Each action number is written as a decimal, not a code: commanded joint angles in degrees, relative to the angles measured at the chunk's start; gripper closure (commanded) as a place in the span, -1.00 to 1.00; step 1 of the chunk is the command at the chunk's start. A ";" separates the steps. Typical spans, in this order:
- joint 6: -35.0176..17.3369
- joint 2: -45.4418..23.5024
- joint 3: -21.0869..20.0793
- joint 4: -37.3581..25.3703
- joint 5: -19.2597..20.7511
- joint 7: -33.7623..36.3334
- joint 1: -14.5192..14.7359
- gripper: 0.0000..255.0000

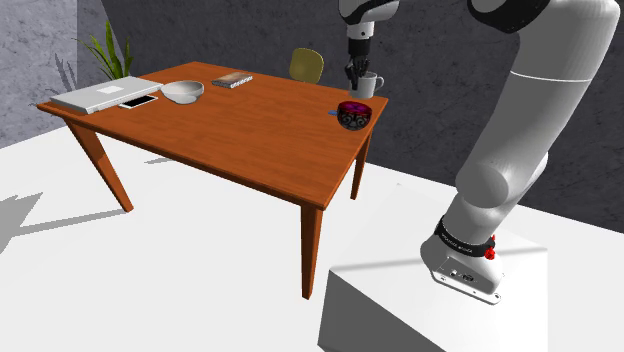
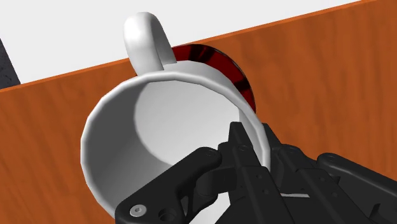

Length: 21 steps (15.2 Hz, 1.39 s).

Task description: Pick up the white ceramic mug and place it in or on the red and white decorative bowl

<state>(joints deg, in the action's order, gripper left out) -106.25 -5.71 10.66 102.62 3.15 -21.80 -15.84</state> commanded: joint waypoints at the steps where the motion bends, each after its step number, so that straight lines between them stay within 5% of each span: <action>1: -1.48 -0.38 -0.01 1.07 -0.06 0.07 0.00 1.00; 8: -6.96 -1.66 -0.01 5.29 -0.20 0.24 -0.07 1.00; 16: -6.96 -1.66 -0.02 5.29 -0.20 0.24 -0.08 1.00; 17: -6.98 -1.65 -0.01 5.33 -0.20 0.23 -0.08 -1.00; 21: -6.98 -1.68 -0.02 5.30 -0.20 0.24 -0.08 -1.00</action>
<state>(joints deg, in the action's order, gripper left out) -113.23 -7.39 10.64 107.91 2.94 -21.56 -15.92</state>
